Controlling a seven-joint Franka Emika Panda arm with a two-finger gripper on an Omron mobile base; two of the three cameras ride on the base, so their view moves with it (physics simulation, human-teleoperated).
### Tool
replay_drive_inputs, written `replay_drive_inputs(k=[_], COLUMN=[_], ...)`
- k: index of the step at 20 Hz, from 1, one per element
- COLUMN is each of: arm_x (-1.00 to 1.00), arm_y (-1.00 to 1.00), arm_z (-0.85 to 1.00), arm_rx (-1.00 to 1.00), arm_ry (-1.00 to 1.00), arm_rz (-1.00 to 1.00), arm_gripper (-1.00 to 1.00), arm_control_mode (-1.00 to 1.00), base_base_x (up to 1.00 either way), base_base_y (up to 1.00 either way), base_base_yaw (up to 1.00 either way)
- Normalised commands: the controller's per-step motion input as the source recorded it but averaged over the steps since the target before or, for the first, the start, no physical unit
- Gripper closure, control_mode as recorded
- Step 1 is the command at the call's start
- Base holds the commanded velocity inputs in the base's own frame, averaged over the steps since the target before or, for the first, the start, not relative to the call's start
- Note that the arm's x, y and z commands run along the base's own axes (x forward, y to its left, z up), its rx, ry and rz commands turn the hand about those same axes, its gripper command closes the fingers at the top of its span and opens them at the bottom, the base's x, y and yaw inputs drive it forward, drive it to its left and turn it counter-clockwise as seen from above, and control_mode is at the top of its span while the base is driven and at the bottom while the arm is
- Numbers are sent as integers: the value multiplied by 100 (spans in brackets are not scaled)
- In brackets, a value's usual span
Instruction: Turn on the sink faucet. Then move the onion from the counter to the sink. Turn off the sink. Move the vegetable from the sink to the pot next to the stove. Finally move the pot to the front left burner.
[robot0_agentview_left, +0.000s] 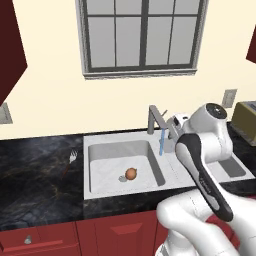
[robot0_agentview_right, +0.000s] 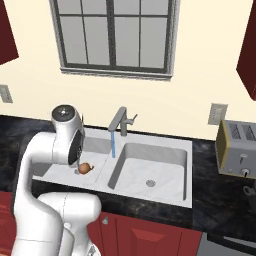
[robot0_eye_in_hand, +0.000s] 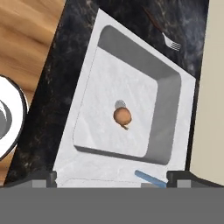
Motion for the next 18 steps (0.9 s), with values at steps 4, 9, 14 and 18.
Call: replay_drive_inputs(k=[4,9,14,18], arm_x=[-22,-10,0,10], arm_y=[-68,-66,-67,-52], arm_z=[1,0,-1,-2], arm_rx=[15,16,19,23], arm_ry=[0,0,0,0], arm_rz=[-11,-11,-10,-4], arm_gripper=[-100,-100,-100,-100], arm_control_mode=[-100,-100,-100,-100], base_base_x=[0,0,0,0], base_base_y=[0,0,0,0], base_base_yaw=[0,0,0,0])
